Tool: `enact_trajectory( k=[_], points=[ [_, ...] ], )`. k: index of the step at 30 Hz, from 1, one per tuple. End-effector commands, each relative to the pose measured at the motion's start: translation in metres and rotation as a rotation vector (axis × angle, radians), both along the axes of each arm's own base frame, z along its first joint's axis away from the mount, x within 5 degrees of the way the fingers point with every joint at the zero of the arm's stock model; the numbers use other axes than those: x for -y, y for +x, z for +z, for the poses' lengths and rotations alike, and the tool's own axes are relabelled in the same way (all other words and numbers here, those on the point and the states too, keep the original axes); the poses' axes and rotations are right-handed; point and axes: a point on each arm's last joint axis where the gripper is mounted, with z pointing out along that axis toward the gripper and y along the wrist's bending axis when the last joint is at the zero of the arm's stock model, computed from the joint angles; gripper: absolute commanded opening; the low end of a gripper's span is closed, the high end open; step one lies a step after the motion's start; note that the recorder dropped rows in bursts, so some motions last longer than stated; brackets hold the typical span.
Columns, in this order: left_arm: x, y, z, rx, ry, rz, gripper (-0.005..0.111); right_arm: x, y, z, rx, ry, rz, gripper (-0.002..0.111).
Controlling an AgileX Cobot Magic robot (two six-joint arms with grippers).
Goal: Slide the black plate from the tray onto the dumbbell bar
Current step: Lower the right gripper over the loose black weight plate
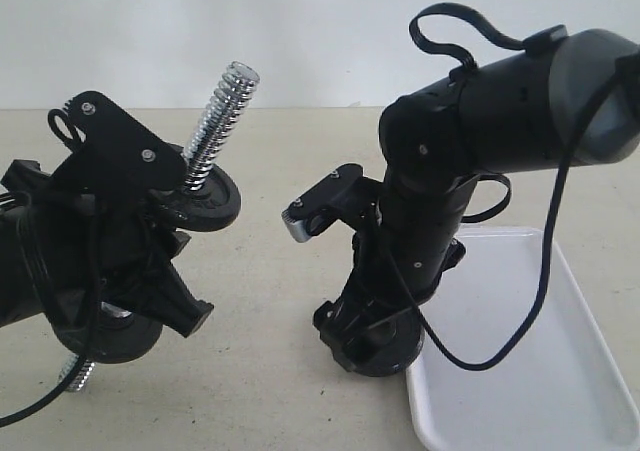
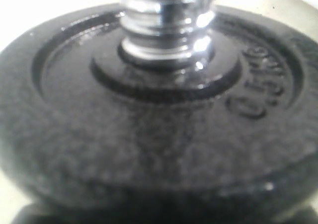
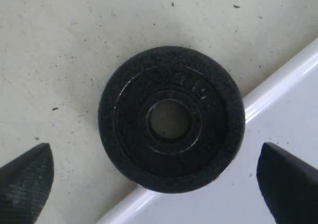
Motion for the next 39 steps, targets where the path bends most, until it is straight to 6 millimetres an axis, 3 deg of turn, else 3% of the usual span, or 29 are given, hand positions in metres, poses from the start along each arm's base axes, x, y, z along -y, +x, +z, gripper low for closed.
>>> enact_trajectory(
  k=[1,11,24,39],
  points=[
    [-0.004,0.003,0.024,0.102,0.001,0.019,0.004,-0.001,0.003,0.003,0.034,0.016,-0.009,0.105],
    [-0.004,0.003,0.024,0.102,0.001,0.019,0.004,-0.003,0.005,-0.016,-0.01,-0.021,-0.011,0.105],
    [-0.004,0.003,0.024,0.102,0.001,0.019,0.004,-0.015,0.019,-0.004,-0.011,-0.022,-0.014,0.105],
    [-0.004,0.003,0.025,0.105,0.017,0.008,0.004,-0.015,0.021,-0.023,-0.074,-0.091,-0.013,0.105]
  ],
)
